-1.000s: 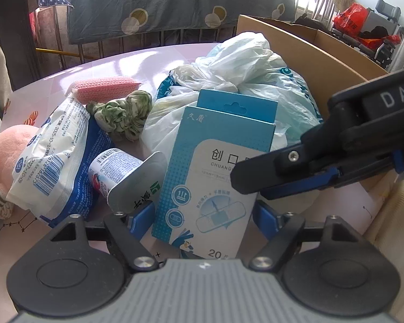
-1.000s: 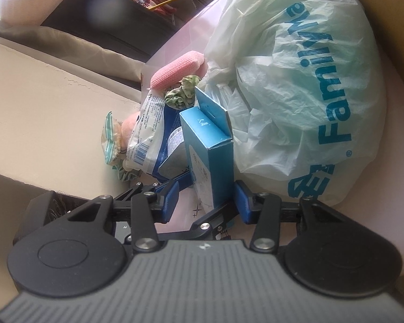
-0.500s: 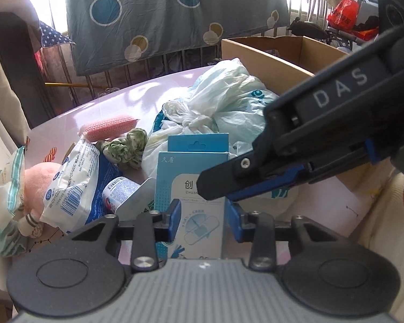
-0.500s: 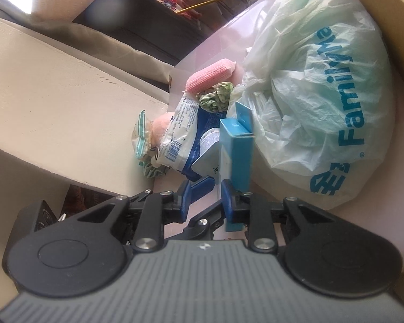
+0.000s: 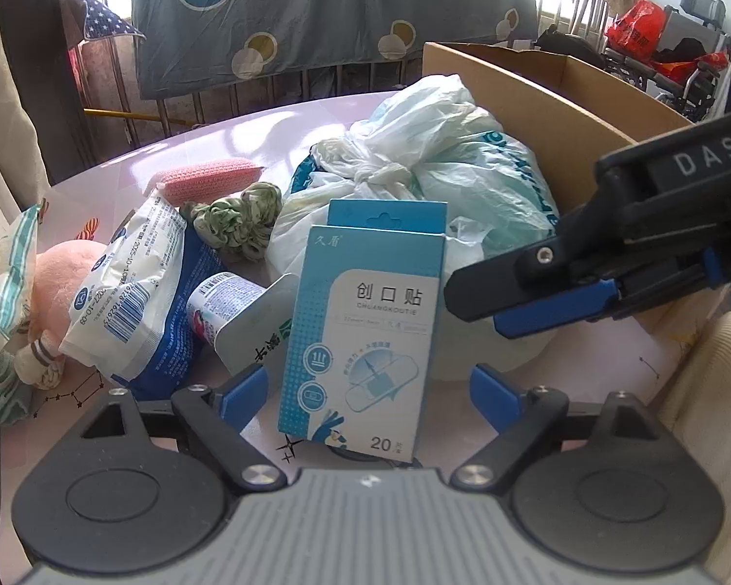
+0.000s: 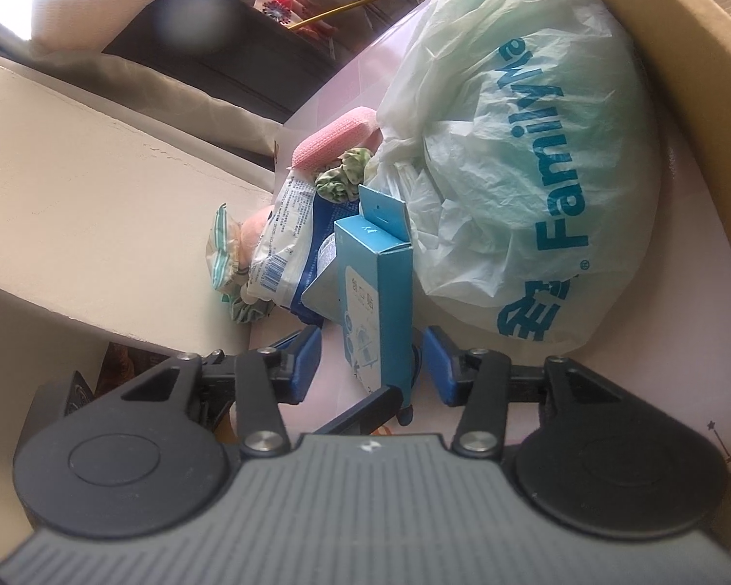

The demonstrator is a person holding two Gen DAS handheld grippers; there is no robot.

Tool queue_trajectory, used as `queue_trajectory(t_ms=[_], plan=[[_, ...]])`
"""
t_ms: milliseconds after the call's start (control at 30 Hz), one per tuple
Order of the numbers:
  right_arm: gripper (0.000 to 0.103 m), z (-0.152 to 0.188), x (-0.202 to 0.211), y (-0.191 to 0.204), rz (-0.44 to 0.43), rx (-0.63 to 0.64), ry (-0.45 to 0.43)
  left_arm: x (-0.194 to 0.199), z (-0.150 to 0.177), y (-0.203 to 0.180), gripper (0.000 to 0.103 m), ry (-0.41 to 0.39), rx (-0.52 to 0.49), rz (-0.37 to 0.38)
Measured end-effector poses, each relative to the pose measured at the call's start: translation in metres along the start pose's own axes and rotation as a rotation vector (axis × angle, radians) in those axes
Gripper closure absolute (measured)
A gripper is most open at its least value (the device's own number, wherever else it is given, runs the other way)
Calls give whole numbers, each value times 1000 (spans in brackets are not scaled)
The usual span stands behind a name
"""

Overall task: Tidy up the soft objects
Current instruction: 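Close the right gripper on the blue bandage box's edge, then lift the bandage box with the right gripper over the cardboard box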

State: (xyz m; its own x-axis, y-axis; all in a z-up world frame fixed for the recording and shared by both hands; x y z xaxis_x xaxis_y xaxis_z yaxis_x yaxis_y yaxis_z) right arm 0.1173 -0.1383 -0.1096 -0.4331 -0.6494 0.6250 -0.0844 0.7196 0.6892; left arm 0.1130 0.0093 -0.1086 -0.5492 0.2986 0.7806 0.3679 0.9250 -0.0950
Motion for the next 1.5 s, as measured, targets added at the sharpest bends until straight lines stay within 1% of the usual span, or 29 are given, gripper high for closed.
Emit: queue_trajectory(t_ms=[167,233,367,433,467,500,533,567,600,700,767,833,1033,1267,1367,1500], plan=[[55,0,-23,1,13,-5,34,-21,-3,19,9,59,70,81],[55,0,-31,1,18,-14,43,-26,-2,20,9,72,69,102],[55,0,-43,0,22,-25,53,-31,1,17,10,72,45,115],[58,0,-46,-1,31,-26,51,-32,2,15,13,63,36,107],[60,-1,-47,-2,33,-27,49,-32,3,14,17,61,32,106],[65,-1,-46,-3,29,-31,49,-31,4,13,19,59,30,103],[67,-1,-46,-3,25,-35,49,-31,4,11,22,55,26,94],[69,-1,-46,-3,21,-38,50,-30,5,10,28,49,22,87],[74,-1,-46,-3,15,-42,54,-30,4,7,28,48,20,83],[78,1,-44,0,8,-37,54,-23,4,2,29,30,22,77],[80,3,-40,4,-5,-30,51,-16,4,-1,31,12,18,74],[84,4,-36,9,-25,-22,51,-6,3,-4,32,-6,11,63],[84,5,-22,25,-55,17,27,15,1,-8,32,-46,19,33],[84,6,6,36,-98,47,-6,43,-6,-20,32,-102,-5,6],[84,1,24,38,-125,51,-37,54,-20,-32,32,-132,-36,-2],[84,-22,62,38,-150,61,-103,65,-51,-58,31,-190,-92,8]])
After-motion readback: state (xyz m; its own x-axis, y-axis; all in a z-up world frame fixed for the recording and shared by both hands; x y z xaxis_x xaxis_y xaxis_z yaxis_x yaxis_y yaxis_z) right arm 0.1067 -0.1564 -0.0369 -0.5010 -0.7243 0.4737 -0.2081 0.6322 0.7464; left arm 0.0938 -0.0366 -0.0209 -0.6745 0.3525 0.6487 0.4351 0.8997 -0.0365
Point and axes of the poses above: each gripper's, at about its wrist camera, not at the fingertips, and x roughly against the way its jaws point, y to its left, z to its underside, the point moved 3 cm from there along -x, roughly the way its jaws point, and after that the axes turned 6 degrees about x, right-handed, at the moved point
